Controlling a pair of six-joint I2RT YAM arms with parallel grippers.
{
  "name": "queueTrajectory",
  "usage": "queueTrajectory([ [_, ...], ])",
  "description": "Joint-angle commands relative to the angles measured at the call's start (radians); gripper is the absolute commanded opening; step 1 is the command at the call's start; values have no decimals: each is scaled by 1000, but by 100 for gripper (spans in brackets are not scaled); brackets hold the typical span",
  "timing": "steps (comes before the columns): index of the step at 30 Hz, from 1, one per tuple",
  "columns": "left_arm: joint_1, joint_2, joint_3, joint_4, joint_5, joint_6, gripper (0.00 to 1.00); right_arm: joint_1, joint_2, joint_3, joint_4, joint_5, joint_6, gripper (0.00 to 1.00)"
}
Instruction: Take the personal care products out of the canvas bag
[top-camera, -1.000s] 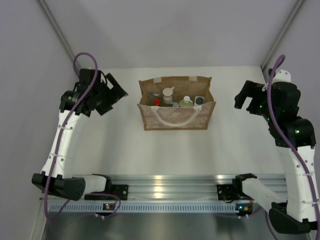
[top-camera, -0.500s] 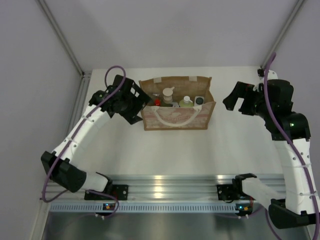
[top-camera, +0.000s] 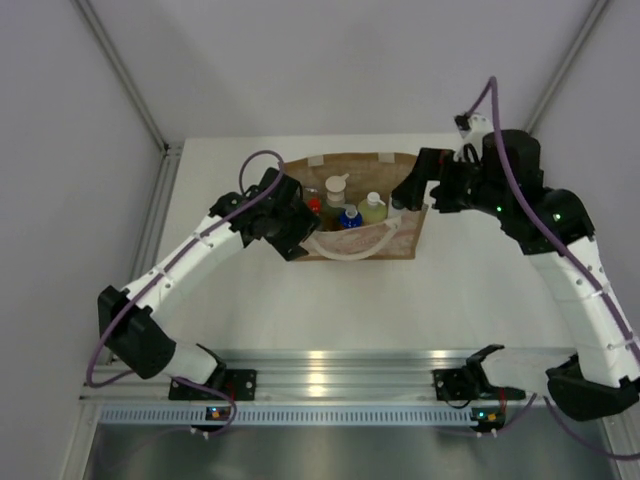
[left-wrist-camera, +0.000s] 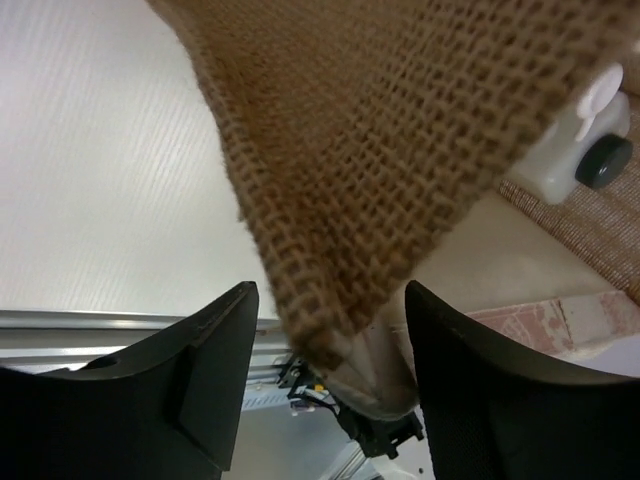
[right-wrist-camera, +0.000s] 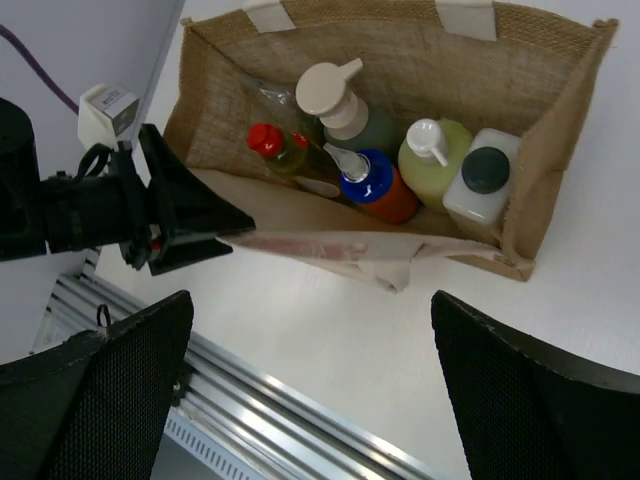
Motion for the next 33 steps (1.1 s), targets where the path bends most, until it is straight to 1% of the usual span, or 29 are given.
queueTrajectory([
  [1,-28,30,4,35,-12,-37,63,124,128,93,18,180,67,99],
  [3,-38,31,-7,35,-17,-49,53,189,185,119,17,272,87,99],
  [4,-40,24,-23,35,-15,-63,44,206,238,139,18,289,120,99],
  [5,-40,19,-33,35,-17,-67,42,206,266,149,18,306,136,99],
  [6,-40,14,-40,36,-51,-70,42,227,295,163,18,334,149,100],
  [8,-41,4,-50,36,-73,-69,35,252,392,225,15,354,156,99],
  [11,-41,4,-59,36,-92,-67,27,270,518,310,11,400,166,99],
  [12,-40,7,-62,39,-92,-67,24,270,582,335,6,421,168,97],
  [14,-40,19,-65,50,-80,-66,18,281,645,416,-17,444,167,95],
  [16,-41,31,-67,50,-69,-66,18,289,729,490,-37,493,145,94],
  [18,-40,43,-65,50,-55,-67,13,290,780,528,-52,503,139,93],
  [21,-41,45,-67,50,-53,-69,9,295,869,574,-54,515,127,90],
  [23,-41,43,-71,50,-53,-74,9,296,892,599,-55,526,122,88],
  [26,-40,45,-70,50,-50,-70,9,295,924,611,-55,541,119,81],
  [33,-41,57,-63,50,-41,-63,9,296,976,608,-54,541,128,75],
])
